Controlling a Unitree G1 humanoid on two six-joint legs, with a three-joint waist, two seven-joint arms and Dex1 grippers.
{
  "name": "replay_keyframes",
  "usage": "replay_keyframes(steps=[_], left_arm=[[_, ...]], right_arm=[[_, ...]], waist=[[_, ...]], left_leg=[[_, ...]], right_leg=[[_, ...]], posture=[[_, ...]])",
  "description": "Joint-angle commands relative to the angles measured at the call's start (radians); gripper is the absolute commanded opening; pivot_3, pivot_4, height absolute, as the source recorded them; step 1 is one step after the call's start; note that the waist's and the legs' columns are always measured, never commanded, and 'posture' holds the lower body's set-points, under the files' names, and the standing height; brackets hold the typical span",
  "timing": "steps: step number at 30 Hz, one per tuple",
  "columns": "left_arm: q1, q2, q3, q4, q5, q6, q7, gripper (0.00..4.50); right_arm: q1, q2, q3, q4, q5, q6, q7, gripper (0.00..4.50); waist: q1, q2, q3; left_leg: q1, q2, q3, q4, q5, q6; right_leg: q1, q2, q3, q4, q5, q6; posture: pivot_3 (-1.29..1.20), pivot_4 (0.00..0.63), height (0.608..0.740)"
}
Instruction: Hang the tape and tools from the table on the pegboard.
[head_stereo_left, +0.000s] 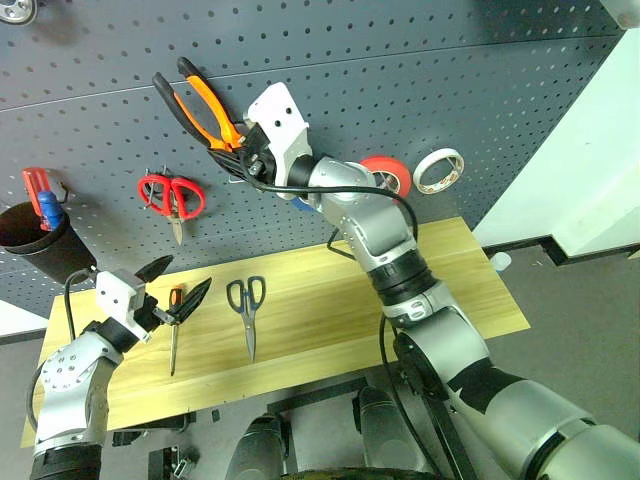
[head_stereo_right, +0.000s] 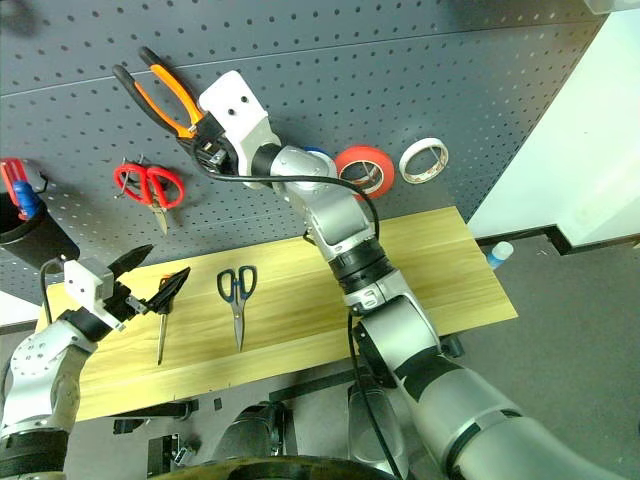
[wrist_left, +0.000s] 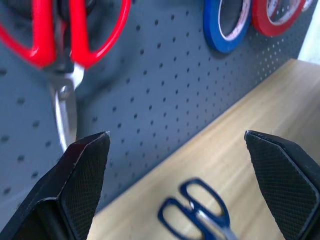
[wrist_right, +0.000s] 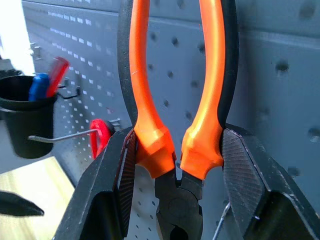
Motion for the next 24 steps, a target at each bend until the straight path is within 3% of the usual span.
replay_keyframes(steps=[1,11,24], left_arm=[[-0.007,-0.006,-0.015,-0.022,0.019,-0.015,0.016,4.5],[-0.001,-0.018,-0.042,-0.06,0.009,0.005,0.032,4.5],[-0.024,-0.003,-0.022,-0.054,0.004,0.008,0.052,4.5]], right_arm=[[-0.067,0.036,-0.034,0.039,0.005,-0.098,-0.039,2.1],[-0.128,0.069,-0.083,0.197,0.016,-0.268,-0.102,2.1],[-0.071,0.127,-0.06,0.257,-0.009,-0.391,-0.112,2.1]], waist=[[-0.006,0.0,0.0],[-0.019,-0.002,-0.004],[-0.022,-0.003,-0.011]], left_leg=[[-0.001,0.0,0.0,0.0,0.0,0.0],[-0.002,0.0,0.0,0.003,0.003,-0.002],[-0.001,0.0,0.0,0.002,0.006,-0.003]], right_leg=[[-0.001,0.0,0.0,0.0,0.0,0.0],[-0.006,0.001,0.0,0.013,0.003,-0.004],[-0.006,0.002,0.001,0.013,0.007,-0.004]], posture=[[-0.1,0.071,0.738],[-0.1,0.062,0.738],[-0.1,0.062,0.738]])
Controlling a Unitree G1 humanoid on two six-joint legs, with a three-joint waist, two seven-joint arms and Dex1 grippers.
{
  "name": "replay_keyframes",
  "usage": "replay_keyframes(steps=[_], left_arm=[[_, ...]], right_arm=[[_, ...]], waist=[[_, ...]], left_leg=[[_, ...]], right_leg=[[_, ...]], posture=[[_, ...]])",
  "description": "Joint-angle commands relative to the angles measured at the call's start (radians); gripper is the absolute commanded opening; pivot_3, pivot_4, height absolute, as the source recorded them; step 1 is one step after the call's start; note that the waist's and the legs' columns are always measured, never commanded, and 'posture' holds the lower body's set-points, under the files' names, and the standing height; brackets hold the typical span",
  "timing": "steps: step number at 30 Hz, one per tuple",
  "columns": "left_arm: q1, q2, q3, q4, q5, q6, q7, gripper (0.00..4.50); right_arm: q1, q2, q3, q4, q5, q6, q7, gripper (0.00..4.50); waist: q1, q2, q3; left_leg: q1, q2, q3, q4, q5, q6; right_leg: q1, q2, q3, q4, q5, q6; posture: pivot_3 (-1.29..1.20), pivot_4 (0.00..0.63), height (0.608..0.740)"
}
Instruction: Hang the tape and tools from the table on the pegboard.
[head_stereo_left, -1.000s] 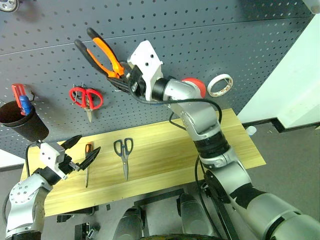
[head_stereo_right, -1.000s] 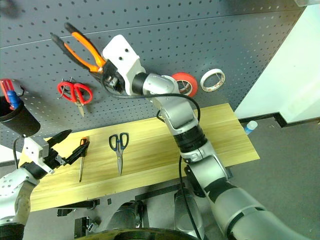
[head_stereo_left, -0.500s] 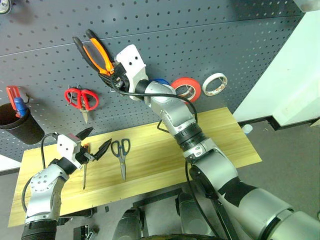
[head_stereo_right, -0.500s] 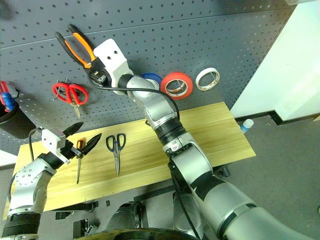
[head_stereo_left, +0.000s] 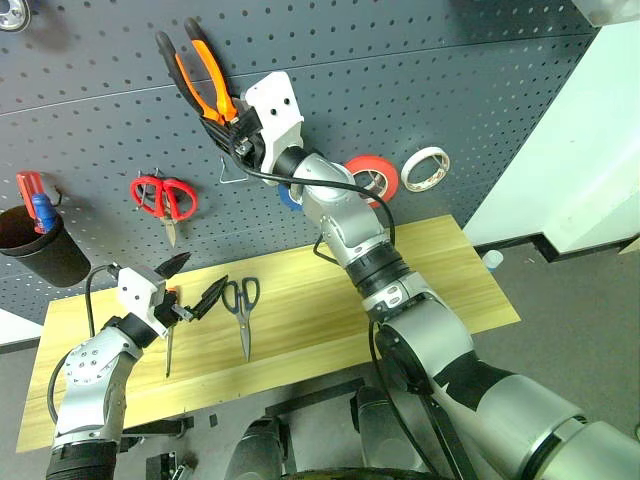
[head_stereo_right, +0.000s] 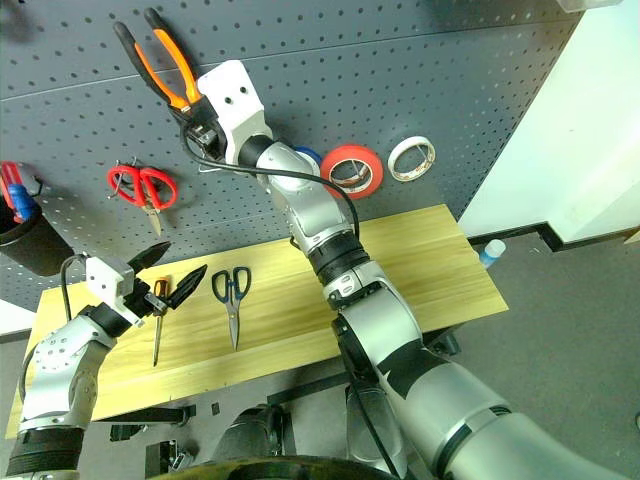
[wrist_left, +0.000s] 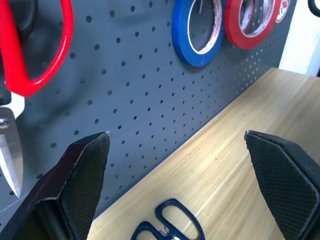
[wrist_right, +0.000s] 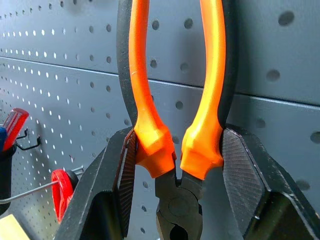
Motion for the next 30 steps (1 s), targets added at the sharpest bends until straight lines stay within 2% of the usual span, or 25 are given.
replay_keyframes(steps=[1,8,20,30], left_arm=[[-0.03,0.023,0.032,-0.002,-0.004,-0.008,0.012,4.5],[-0.045,0.067,0.069,0.039,-0.015,-0.012,-0.001,4.5],[0.07,0.109,0.138,-0.059,-0.061,0.034,-0.009,4.5],[0.137,0.114,0.181,-0.14,-0.093,0.086,0.001,4.5]], right_arm=[[0.006,0.057,0.009,-0.002,-0.005,-0.053,-0.008,2.1],[0.021,0.075,0.018,0.024,-0.007,-0.087,-0.026,2.1],[0.079,0.099,0.045,-0.045,0.016,-0.107,-0.028,2.1],[0.084,0.1,0.037,-0.025,0.053,-0.133,-0.03,2.1]], waist=[[0.001,0.0,-0.002],[-0.001,0.0,-0.002],[0.002,0.001,-0.001],[0.003,0.004,0.002]], left_leg=[[0.0,0.0,0.0,0.0,0.0,0.0],[0.001,0.0,0.0,0.0,0.001,0.0],[0.001,0.0,0.0,0.0,0.001,0.0],[0.001,0.001,0.0,0.0,0.0,0.0]], right_leg=[[0.0,0.0,0.0,0.0,0.0,0.0],[0.0,0.001,0.0,0.001,0.0,0.0],[0.0,0.001,0.0,0.002,0.0,0.0],[0.001,0.002,0.0,0.001,0.0,0.0]], posture=[[-0.1,0.062,0.738],[-0.09,0.075,0.738],[-0.07,0.127,0.738],[-0.05,0.161,0.738]])
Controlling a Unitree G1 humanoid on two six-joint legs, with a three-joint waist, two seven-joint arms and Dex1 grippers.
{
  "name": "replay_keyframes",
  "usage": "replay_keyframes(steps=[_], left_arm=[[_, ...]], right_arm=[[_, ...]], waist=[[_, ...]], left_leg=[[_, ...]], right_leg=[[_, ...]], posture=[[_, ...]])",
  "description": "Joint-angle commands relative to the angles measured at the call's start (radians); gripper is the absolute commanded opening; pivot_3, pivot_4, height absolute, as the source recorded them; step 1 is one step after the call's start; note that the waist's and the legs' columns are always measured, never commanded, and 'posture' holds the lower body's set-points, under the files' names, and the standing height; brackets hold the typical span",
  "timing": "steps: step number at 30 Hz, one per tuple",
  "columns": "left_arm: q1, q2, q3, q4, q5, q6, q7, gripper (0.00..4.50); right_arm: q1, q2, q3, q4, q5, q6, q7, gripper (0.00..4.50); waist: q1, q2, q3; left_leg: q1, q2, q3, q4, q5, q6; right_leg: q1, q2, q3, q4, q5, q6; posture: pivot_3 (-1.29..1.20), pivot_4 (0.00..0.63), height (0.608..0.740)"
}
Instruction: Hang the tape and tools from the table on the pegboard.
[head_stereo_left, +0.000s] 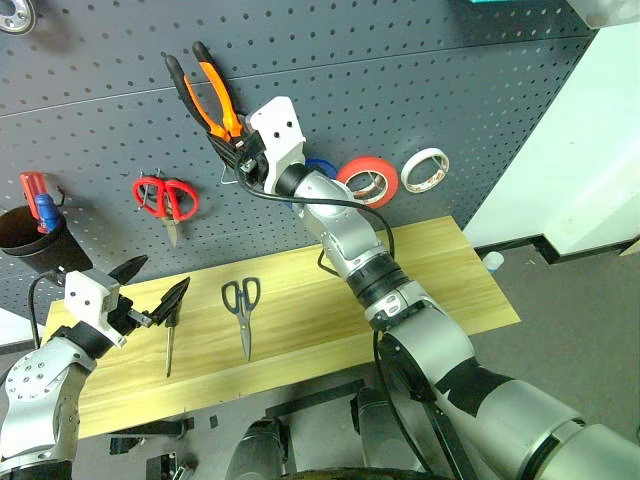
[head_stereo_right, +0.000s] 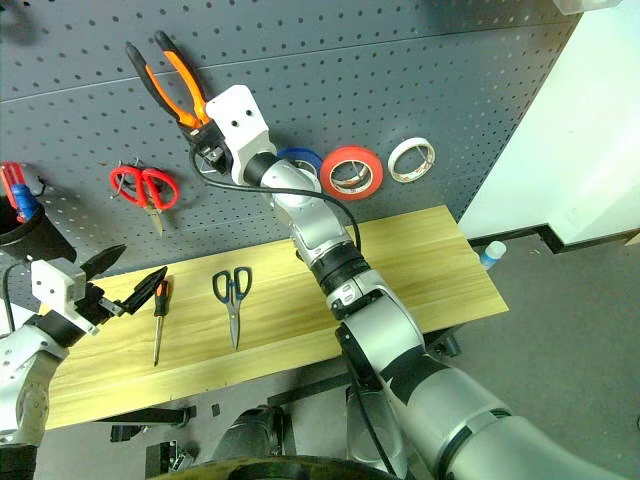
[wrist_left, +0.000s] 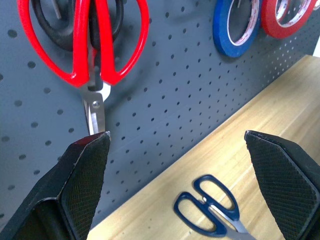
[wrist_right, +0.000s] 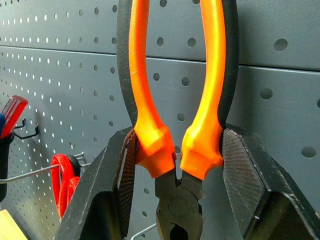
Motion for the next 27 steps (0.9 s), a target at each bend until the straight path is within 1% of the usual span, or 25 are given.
replay_keyframes(steps=[1,7,11,13,19,27], left_arm=[[0.022,0.006,0.039,-0.058,-0.024,0.011,0.006,4.5],[0.04,0.0,0.041,-0.086,-0.024,0.029,0.018,4.5],[0.042,0.0,0.041,-0.09,-0.023,0.035,0.023,4.5],[0.042,-0.001,0.039,-0.091,-0.022,0.036,0.026,4.5],[0.037,-0.002,0.035,-0.09,-0.018,0.042,0.03,4.5],[0.054,0.002,0.041,-0.045,0.009,0.02,0.028,4.5]], right_arm=[[0.028,0.109,-0.014,-0.035,0.034,-0.049,0.003,2.1],[0.021,0.12,-0.039,0.026,0.08,-0.092,0.035,2.1],[0.015,0.128,-0.053,0.087,0.092,-0.145,0.047,2.1],[0.008,0.13,-0.058,0.131,0.084,-0.18,0.036,2.1],[-0.006,0.136,-0.071,0.226,0.072,-0.271,-0.007,2.1],[-0.003,0.162,-0.067,0.23,0.084,-0.359,0.024,2.1]], waist=[[0.0,0.001,0.001],[0.003,0.002,0.002],[0.004,0.003,0.005],[0.004,0.003,0.006],[0.003,0.003,0.009],[0.004,0.004,0.011]], left_leg=[[0.0,0.0,0.0,0.0,0.0,0.0],[0.002,0.0,0.0,0.0,0.0,0.0],[0.007,0.0,0.0,-0.001,0.0,0.0],[0.013,0.0,0.0,-0.003,-0.001,0.001],[0.013,0.0,0.0,-0.002,-0.001,0.001],[0.013,0.001,0.0,-0.003,-0.001,0.001]], right_leg=[[0.0,0.0,0.0,0.0,0.0,0.0],[0.002,0.0,0.0,0.0,0.0,0.0],[0.007,0.0,0.0,-0.002,0.0,0.0],[0.012,0.0,0.0,-0.003,-0.001,0.0],[0.013,0.001,0.0,-0.003,-0.001,0.0],[0.012,0.001,0.0,-0.003,-0.001,0.0]], posture=[[-0.05,0.164,0.738],[-0.04,0.171,0.738],[-0.04,0.172,0.738],[-0.03,0.172,0.738],[-0.03,0.173,0.738],[-0.03,0.171,0.738]])
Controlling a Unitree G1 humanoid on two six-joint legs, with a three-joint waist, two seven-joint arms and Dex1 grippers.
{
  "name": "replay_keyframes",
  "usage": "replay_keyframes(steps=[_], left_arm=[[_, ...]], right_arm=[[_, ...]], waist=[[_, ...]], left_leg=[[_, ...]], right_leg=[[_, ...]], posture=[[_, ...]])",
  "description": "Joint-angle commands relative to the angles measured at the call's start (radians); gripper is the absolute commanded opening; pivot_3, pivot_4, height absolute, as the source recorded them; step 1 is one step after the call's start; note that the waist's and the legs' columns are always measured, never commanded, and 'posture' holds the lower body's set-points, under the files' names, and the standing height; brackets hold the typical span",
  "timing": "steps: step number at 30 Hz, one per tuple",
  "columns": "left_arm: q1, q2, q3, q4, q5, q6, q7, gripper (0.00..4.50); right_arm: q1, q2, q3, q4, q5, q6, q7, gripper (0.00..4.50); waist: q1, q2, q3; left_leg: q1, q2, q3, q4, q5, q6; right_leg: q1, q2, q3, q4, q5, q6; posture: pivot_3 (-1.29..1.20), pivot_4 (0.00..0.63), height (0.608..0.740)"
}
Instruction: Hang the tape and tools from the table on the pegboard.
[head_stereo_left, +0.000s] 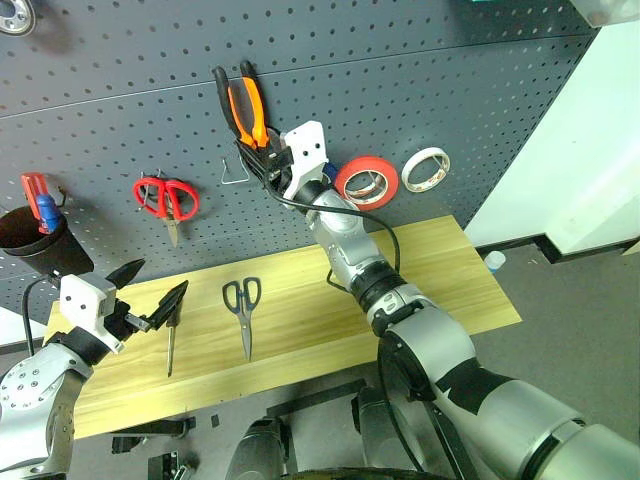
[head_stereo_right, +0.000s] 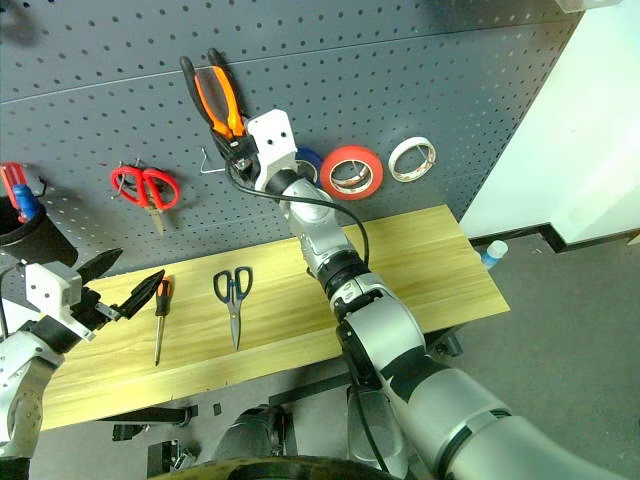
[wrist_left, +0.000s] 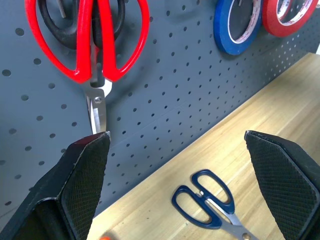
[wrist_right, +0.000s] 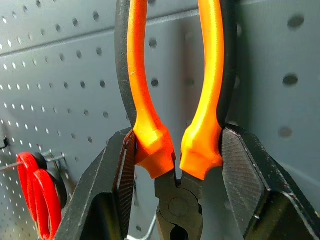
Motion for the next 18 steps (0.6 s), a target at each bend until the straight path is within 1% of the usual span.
replay_keyframes(steps=[1,8,18], left_arm=[[0.017,0.006,0.029,0.03,0.022,-0.03,-0.001,4.5],[0.03,-0.002,0.031,0.081,0.037,-0.066,-0.006,4.5],[0.043,0.009,0.028,0.122,0.047,-0.095,-0.015,4.5]], right_arm=[[-0.004,0.164,-0.006,-0.044,0.014,-0.07,0.019,2.1],[-0.006,0.177,0.015,-0.038,0.004,-0.095,0.047,2.1],[-0.051,0.202,0.048,0.013,-0.032,-0.085,0.045,2.1]], waist=[[0.0,0.0,0.0],[0.004,0.0,0.001],[0.027,0.0,0.001]], left_leg=[[0.0,0.0,0.0,0.0,0.0,0.0],[0.0,0.0,0.0,0.0,0.0,0.0],[0.0,0.0,0.0,0.0,0.0,0.0]], right_leg=[[0.0,0.0,0.0,0.0,0.0,0.0],[0.0,0.0,0.0,0.0,0.0,0.0],[0.0,0.0,0.0,0.0,0.0,0.0]], posture=[[-0.03,0.17,0.738],[-0.02,0.164,0.738],[-0.02,0.159,0.738]])
